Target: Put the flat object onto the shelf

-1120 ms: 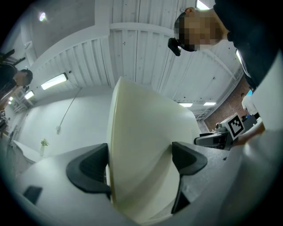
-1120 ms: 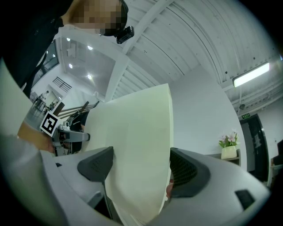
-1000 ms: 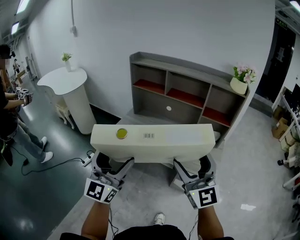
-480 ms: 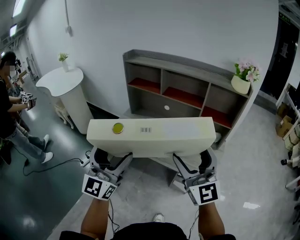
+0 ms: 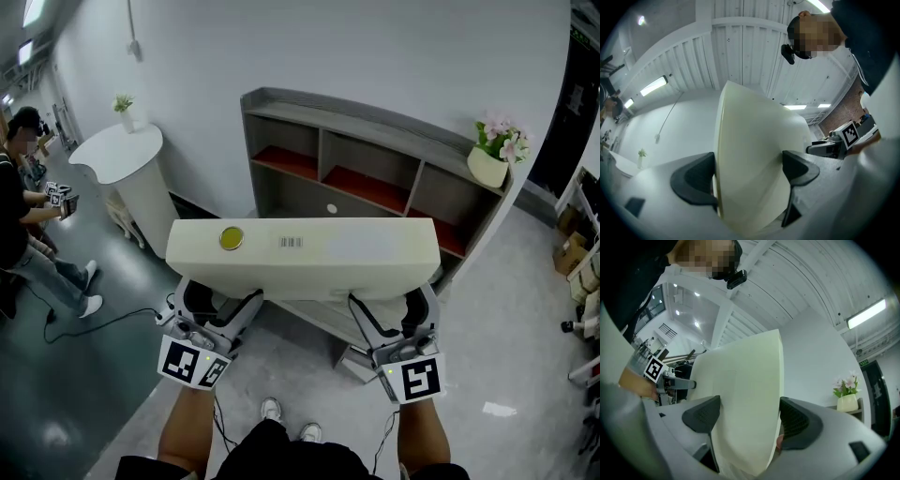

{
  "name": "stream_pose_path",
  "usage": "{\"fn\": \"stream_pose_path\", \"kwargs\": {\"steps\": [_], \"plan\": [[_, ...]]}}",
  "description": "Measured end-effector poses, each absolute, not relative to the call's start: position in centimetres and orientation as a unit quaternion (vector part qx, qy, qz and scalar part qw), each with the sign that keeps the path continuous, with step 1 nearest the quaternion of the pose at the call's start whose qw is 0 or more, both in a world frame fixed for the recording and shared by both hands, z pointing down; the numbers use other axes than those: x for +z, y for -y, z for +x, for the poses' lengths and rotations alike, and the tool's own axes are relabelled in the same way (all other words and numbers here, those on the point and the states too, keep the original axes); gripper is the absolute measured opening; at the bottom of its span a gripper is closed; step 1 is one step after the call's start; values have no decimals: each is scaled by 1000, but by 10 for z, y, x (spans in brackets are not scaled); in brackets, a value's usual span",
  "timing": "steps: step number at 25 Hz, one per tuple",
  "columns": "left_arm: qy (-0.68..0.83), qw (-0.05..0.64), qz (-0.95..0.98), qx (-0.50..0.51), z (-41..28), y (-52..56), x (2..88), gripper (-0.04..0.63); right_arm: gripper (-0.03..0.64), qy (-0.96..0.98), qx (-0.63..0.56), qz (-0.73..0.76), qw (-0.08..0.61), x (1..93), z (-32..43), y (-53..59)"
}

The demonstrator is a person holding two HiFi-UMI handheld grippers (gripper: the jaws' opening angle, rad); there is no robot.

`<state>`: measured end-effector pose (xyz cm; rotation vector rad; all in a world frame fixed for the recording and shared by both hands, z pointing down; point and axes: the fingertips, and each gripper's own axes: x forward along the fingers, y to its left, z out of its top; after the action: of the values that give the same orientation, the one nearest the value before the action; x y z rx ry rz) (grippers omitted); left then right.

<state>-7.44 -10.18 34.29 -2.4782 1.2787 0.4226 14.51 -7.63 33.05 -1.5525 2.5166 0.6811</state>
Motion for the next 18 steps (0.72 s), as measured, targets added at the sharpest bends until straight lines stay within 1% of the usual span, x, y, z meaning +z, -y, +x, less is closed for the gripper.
{"fn": "stream_pose_path", "kwargs": {"steps": [4,9,18], "plan": [[-445,161,-867,156,-74,126,340,456,425,-822,239,-514,59,325,146,99],[-429,158,-873,167,-80,163,329,456,425,-814,239,-528,40,317,141,129],[-393,158,-888,177,-82,237,316,456,425,-787,264,-554,60,299,133,186]]}}
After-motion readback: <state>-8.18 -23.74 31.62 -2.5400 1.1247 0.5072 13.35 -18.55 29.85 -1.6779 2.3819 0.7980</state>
